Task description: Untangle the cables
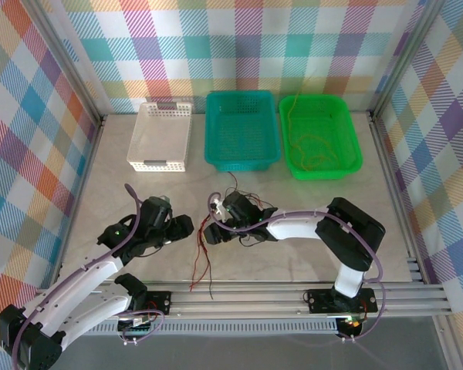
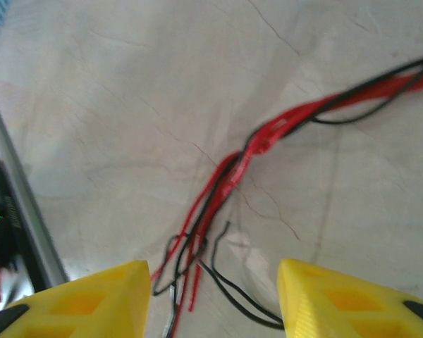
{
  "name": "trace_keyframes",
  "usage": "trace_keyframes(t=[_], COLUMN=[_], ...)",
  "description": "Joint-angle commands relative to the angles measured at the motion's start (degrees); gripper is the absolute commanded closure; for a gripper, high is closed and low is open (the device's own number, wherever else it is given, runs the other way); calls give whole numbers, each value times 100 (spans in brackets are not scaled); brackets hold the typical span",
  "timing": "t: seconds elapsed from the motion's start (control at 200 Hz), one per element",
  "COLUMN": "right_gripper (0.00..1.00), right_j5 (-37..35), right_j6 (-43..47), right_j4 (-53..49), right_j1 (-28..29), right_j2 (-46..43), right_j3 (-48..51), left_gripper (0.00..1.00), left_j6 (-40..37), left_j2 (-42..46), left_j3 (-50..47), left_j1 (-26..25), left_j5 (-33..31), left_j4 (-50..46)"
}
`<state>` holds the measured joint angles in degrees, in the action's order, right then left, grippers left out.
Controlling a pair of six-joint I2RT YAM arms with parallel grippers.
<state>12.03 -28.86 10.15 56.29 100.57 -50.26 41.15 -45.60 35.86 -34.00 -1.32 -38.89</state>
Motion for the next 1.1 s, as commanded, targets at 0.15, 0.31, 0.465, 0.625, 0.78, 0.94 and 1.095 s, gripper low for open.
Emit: trace_keyframes(t=[0.15,0.31,0.465,0.625,0.78,0.94,1.095], right_gripper=[41,48,80,100,100,100,100], right_j5=[-632,-526,-538,-1098,-1471,-1458,-1202], right_j6=[495,448,444,702,1058,1256,1287], right_j4=[-273,-65,-28,-558,-1508,-2255,-2579], right_j1=[80,117,157,162,109,44,-28], right_j2=[212,427,361,-605,-1818,-2657,-3133], right_j3=[110,60,2,32,-287,-754,-1083], left_gripper=[30,30,30,31,31,31,31], left_j6=[-2,21,106,144,218,314,465], left_j2=[-44,-53,-85,-223,-507,-769,-719], left_j3=[-377,-463,-612,-769,-917,-1023,-1093], left_j1=[17,20,17,19,18,-1,2], left_j5=[210,288,492,747,1016,1308,1522], left_j4=[61,152,387,724,1215,1802,2475])
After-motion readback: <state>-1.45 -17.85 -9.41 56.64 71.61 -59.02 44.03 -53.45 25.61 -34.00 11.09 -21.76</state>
